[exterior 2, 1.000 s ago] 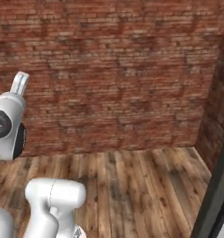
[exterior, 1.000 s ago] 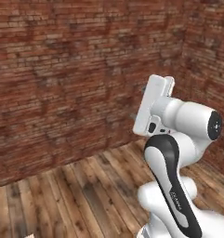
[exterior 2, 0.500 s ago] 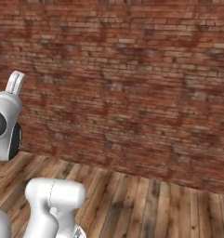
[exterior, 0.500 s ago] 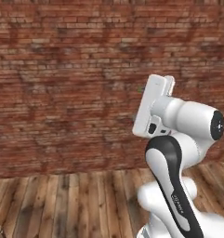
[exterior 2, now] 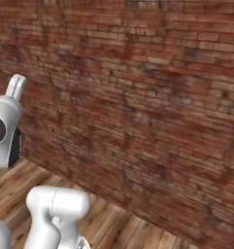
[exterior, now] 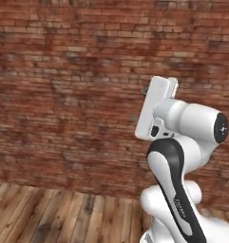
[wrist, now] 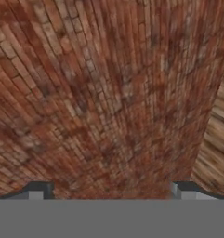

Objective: Move the mug from next to the sink to the open cabinet. Then, move the bowl with the peach to the fridge to clear the area for faucet cleaning.

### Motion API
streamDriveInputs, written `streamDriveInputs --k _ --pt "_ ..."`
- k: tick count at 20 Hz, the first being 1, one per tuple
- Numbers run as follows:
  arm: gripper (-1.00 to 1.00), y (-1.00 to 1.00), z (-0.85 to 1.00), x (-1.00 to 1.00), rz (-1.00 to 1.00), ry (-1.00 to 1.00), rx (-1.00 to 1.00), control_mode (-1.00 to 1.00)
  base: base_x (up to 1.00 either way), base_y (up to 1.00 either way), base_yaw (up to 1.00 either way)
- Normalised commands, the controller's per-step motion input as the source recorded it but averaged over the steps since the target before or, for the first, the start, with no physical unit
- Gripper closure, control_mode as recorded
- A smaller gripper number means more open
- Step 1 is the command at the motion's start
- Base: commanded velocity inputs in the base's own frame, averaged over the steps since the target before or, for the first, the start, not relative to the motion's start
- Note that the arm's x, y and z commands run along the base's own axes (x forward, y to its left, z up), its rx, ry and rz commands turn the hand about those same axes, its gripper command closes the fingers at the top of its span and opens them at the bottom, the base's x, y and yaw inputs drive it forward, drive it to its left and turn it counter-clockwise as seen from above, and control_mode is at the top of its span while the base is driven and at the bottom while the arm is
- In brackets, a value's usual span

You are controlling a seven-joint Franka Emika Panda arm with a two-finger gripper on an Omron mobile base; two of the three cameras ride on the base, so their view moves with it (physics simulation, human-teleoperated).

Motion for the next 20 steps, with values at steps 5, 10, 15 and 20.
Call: streamDriveInputs --k 5,10,15,20 --pt "-1.00 0.00 0.00 0.00 0.00 0.00 0.00 1.00 0.82 0.00 0.82" --pt "-1.00 0.00 0.00 0.00 0.00 0.00 0.00 1.00 0.60 0.00 0.88" --pt "-1.00 0.00 0.00 0.00 0.00 0.00 0.00 1.00 0.95 0.00 0.75" --pt "-1.00 0.00 0.00 0.00 0.00 0.00 0.00 1.00 1.00 0.00 0.54"
